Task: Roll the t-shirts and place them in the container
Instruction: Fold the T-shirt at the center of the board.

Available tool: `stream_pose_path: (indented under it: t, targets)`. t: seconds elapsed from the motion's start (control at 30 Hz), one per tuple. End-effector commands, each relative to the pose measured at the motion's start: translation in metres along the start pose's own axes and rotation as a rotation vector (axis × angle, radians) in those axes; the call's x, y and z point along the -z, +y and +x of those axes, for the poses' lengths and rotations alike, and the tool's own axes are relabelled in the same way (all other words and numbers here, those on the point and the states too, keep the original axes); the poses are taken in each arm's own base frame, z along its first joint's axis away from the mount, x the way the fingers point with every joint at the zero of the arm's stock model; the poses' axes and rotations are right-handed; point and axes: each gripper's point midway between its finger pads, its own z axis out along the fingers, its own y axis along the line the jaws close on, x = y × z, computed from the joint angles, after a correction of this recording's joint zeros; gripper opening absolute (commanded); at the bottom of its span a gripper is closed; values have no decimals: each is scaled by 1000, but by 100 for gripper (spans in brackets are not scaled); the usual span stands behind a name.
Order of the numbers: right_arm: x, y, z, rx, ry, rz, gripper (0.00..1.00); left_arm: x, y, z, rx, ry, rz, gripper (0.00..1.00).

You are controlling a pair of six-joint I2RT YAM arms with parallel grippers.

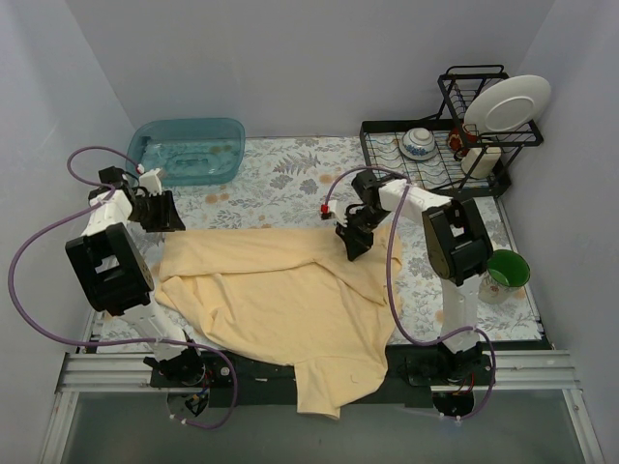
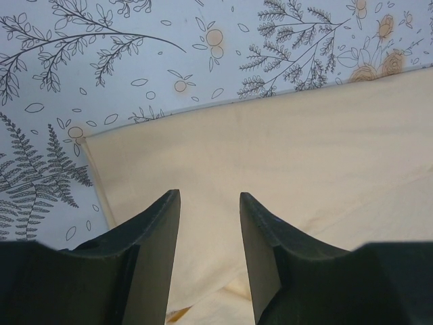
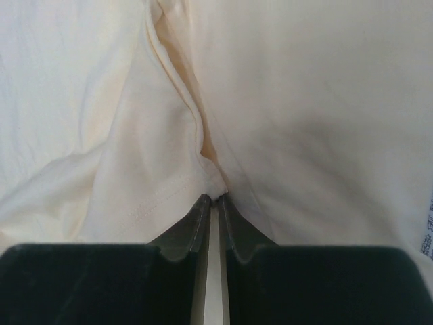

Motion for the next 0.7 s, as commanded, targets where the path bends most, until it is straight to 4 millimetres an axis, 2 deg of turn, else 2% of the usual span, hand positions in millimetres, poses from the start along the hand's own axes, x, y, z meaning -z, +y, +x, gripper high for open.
stream_pose_path:
  t: [0.0, 0.27, 0.37, 0.47, 0.57, 0.67]
  targets:
    - [17, 11, -23, 78, -49, 45, 15, 24, -14, -17, -79, -80, -10, 40]
    - [33, 22, -41, 139, -40, 83, 10, 35, -26, -25, -109, -124, 15, 40]
    - [27, 42, -42, 148, -23, 32, 9, 41, -30, -28, -129, -144, 19, 40]
    - [19, 68, -40, 183, 8, -21, 8, 46, -34, -25, -145, -152, 14, 40]
    - [9, 105, -34, 199, 31, -111, 8, 49, -38, -19, -172, -153, 13, 40]
    - [1, 146, -35, 230, 44, -216, 16, 49, -39, -7, -183, -144, 6, 41]
